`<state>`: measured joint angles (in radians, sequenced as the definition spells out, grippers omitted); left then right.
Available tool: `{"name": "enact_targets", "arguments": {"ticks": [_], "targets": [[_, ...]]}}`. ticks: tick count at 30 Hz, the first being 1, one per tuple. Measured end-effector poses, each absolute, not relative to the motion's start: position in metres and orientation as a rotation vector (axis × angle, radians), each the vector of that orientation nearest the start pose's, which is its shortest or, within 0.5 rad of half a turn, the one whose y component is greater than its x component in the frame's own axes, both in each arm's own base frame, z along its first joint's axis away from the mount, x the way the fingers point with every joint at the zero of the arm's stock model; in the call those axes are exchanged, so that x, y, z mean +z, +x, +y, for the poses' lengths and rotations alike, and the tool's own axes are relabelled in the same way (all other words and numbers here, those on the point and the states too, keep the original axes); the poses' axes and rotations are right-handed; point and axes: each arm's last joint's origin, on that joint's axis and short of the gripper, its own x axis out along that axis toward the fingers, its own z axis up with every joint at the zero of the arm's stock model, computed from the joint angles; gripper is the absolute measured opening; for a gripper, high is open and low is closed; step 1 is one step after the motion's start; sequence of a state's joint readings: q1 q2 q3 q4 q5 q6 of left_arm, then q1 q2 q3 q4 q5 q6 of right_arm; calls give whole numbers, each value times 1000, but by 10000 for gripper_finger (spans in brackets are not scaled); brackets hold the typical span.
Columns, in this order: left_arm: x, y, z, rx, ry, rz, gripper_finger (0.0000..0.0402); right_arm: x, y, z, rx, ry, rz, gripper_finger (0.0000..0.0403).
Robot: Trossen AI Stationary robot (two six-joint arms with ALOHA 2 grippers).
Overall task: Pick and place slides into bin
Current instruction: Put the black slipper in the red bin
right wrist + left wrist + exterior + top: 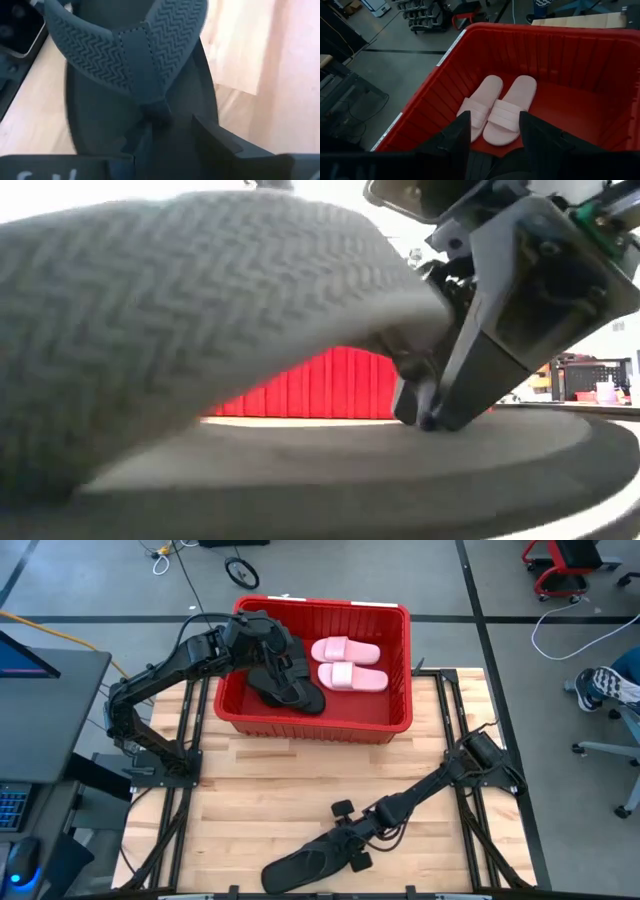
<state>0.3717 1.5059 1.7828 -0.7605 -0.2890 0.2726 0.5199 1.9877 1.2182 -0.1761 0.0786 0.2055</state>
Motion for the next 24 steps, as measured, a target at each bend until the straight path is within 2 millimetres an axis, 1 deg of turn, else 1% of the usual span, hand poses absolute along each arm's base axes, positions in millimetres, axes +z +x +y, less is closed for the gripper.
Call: {"name": "enact_targets", "arguments": {"ticks": [4,9,16,18,20,22,24], "targets": [[447,283,119,576,237,577,170,141,352,194,286,-63,937,145],[447,283,119,576,237,577,169,144,356,197,321,-61,874,145],[447,283,119,577,238,578,167,145,357,196,326,-60,860,138],[447,283,119,577,238,578,167,146,358,196,331,-66,854,125],[447,283,119,577,238,578,165,146,360,194,326,-68,846,102],[447,283,119,577,238,578,163,146,362,191,306,-33,845,69],[447,283,119,576,238,578,161,146,365,185,289,12,854,27]]}}
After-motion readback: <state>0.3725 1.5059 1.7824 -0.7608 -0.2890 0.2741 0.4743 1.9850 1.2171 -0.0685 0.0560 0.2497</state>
